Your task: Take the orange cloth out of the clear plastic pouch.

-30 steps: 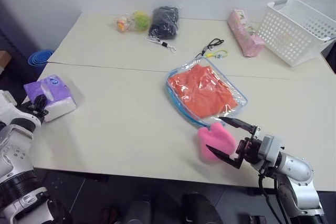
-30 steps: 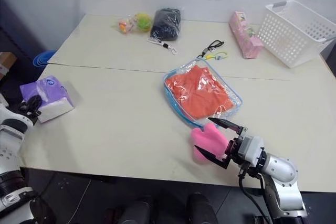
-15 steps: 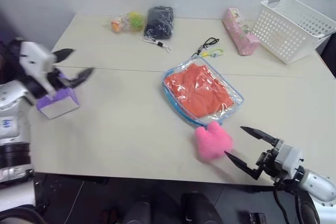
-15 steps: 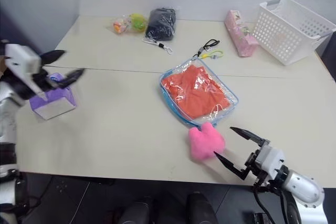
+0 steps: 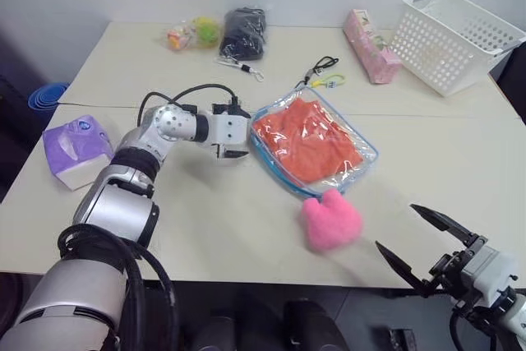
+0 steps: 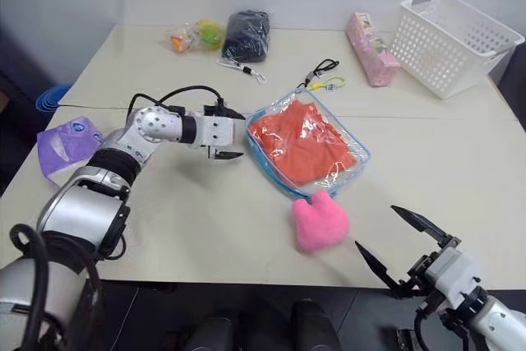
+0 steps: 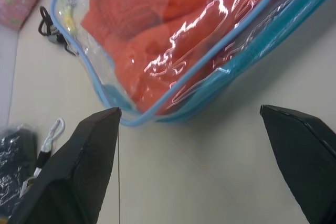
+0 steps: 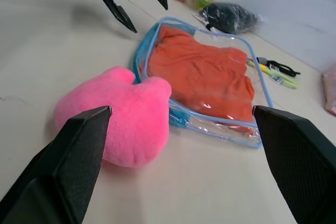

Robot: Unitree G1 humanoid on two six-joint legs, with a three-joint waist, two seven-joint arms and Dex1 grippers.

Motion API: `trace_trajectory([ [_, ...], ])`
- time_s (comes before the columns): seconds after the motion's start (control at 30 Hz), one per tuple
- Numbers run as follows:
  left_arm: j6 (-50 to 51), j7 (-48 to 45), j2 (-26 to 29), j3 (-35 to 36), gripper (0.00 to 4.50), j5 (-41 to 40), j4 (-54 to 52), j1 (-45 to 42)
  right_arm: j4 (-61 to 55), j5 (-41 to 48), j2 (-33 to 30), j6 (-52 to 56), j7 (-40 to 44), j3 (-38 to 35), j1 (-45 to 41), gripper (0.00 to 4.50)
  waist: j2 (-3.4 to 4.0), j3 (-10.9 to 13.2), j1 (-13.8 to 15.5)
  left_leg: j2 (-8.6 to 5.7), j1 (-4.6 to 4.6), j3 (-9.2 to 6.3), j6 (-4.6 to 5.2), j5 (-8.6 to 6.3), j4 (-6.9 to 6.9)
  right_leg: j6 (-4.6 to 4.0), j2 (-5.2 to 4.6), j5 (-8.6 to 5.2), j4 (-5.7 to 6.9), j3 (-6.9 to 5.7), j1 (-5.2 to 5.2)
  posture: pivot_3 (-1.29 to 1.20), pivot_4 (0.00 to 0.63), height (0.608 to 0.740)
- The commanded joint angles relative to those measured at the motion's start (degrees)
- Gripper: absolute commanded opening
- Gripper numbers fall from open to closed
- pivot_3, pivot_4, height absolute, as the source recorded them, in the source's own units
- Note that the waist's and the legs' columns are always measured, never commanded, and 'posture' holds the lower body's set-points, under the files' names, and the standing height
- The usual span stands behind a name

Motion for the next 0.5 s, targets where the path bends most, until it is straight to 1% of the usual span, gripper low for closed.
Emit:
trace_trajectory([
  [0.03,-0.5,4.3,-1.7,-0.6,3.54,2.3,1.4,-2.7,-3.2,-0.6,1.2,-0.6,-2.1,-1.6,1.9,4.5,0.0,0.0,0.1,0.0,0.0,0.0,0.0,0.0,0.01,0.0,0.0,0.0,0.0,0.0,0.0,0.0,0.15,0.74],
  [0.2,0.6,6.9,-3.9,0.1,1.92,3.2,2.3,-2.6,-4.1,-2.1,2.6,-0.8,-3.8,-0.7,2.8,4.5,-0.01,0.0,0.3,-0.01,0.0,0.01,-0.01,0.01,0.03,0.0,-0.01,0.0,-0.01,0.0,-0.01,0.0,0.15,0.74],
  [0.3,1.1,5.7,-4.9,1.2,0.96,2.2,2.6,-1.7,-4.2,-3.0,3.1,-0.8,-4.4,0.1,2.5,4.5,-0.02,0.0,0.3,-0.01,0.0,0.01,-0.03,0.02,0.02,0.0,0.0,0.0,-0.01,-0.01,-0.03,0.0,0.15,0.74],
  [0.4,0.7,2.7,-4.4,2.5,0.04,0.9,2.6,-0.2,-4.0,-3.2,3.0,-0.7,-4.7,0.9,1.8,4.5,-0.01,0.0,0.3,-0.01,0.01,0.01,-0.06,0.03,0.03,0.0,0.01,0.0,-0.01,-0.01,-0.04,0.0,0.15,0.74],
  [0.5,1.6,-4.1,-3.9,6.9,0.01,-4.1,2.2,1.8,-3.2,-3.1,2.4,-0.8,-4.5,1.3,1.0,4.5,-0.01,0.0,0.1,-0.01,0.03,0.02,-0.08,0.05,0.03,0.0,0.01,0.0,0.01,-0.01,-0.06,0.0,0.15,0.74],
])
